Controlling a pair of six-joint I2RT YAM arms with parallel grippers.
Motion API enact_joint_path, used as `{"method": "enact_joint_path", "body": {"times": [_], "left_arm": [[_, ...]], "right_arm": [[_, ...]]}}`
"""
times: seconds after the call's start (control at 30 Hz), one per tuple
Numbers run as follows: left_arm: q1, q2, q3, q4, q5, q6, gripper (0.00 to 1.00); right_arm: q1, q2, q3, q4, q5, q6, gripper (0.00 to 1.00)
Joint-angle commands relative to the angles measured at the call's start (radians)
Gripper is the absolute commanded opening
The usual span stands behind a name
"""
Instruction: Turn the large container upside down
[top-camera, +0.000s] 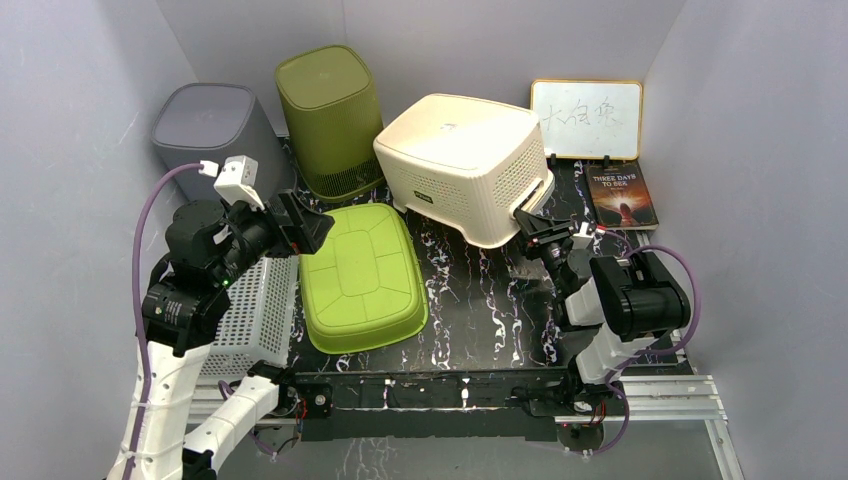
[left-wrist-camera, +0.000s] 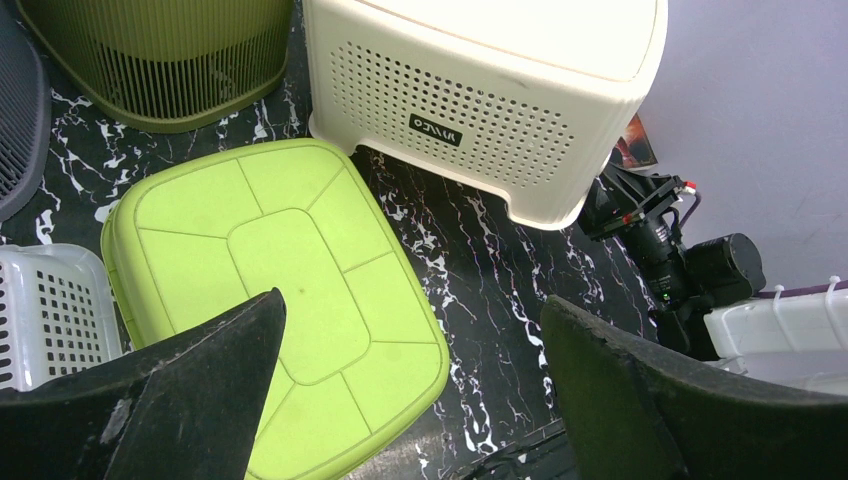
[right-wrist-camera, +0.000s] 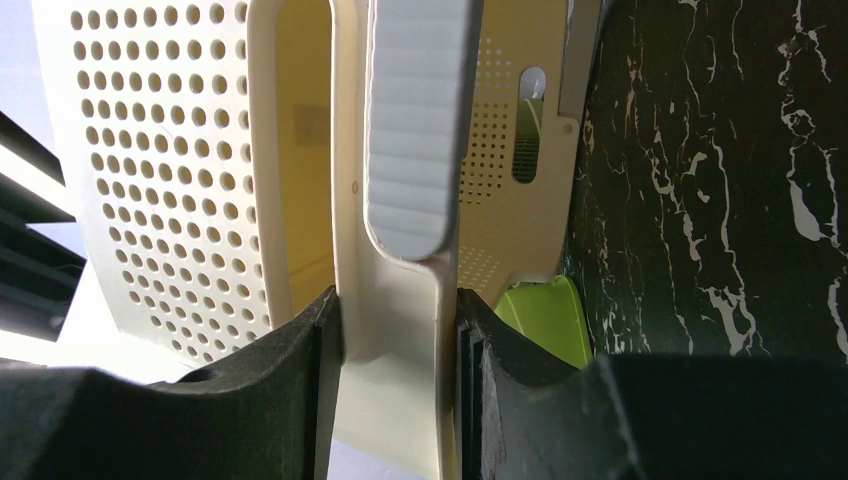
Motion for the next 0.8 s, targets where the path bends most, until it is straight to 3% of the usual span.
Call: {"method": "enact_joint_path", "body": {"times": [0.0, 0.13, 0.33, 0.47, 0.77], "left_arm": [[-0.002, -0.002, -0.014, 0.034, 0.025, -0.004, 0.98], [-0.001, -0.005, -0.024, 0.037, 0.024, -0.007, 0.98], [-0.001, -0.001, -0.028, 0.044, 0.028, -0.009, 0.98], [-0.002, -0.002, -0.034, 0.051, 0.031, -0.013, 0.98], [-0.002, -0.012, -0.041, 0.049, 0.035, -0.023, 0.98]], "right_arm": [[-0.022, -0.076, -0.010, 0.128, -0.073, -0.129, 0.41], [-0.037, -0.164, -0.012, -0.084, -0.061, -0.205, 0.50], [-0.049, -0.375, 0.050, -0.576, 0.046, -0.395, 0.62], [-0.051, -0.467, 0.113, -0.821, 0.129, -0.509, 0.66], [-0.054, -0.437, 0.167, -0.918, 0.145, -0.552, 0.64]]}}
